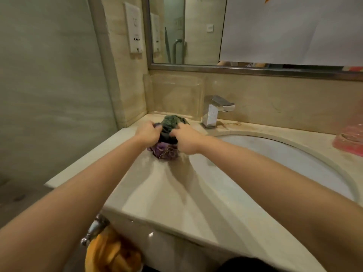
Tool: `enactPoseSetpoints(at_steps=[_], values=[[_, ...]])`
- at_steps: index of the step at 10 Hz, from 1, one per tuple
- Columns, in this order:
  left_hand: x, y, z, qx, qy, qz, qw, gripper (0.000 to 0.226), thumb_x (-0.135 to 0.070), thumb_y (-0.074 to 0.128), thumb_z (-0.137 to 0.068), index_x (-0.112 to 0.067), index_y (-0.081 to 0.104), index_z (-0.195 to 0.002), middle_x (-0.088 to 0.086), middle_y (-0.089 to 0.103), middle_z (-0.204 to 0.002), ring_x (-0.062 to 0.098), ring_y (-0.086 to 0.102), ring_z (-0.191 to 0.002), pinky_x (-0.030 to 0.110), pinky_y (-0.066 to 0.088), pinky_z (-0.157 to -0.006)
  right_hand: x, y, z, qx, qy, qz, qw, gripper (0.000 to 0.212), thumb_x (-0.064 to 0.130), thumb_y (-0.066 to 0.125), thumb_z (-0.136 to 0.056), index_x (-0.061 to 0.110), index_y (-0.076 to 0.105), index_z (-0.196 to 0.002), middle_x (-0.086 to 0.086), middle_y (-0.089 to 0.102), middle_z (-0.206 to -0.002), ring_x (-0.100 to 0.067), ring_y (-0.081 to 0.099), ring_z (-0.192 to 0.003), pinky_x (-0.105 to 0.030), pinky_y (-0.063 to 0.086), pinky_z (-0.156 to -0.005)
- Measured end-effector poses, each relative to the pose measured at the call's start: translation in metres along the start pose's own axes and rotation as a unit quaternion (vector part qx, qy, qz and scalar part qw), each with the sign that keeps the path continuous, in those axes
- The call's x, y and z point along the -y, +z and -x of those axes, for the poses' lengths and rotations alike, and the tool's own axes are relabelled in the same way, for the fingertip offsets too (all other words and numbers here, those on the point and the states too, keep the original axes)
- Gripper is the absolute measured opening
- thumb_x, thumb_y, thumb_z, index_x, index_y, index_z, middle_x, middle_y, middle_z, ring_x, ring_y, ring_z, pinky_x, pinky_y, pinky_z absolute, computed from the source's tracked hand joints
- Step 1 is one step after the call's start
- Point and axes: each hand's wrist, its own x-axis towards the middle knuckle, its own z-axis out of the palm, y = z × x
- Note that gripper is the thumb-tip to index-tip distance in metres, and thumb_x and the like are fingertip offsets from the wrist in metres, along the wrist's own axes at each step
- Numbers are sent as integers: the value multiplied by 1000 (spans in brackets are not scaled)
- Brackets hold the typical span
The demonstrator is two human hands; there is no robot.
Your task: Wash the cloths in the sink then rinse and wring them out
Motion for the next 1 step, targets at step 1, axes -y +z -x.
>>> enactPoseSetpoints(at_steps=[1], values=[[12,0,11,24,29,-59,998,44,-11,54,-88,-6,50,-132,18,58,-126,34,53,-116,38,46,-95,2,10,15,37,30,61,997,55,12,42,-96,11,28,-149,-20,35,-137,-36,35,-127,-37,33,-101]])
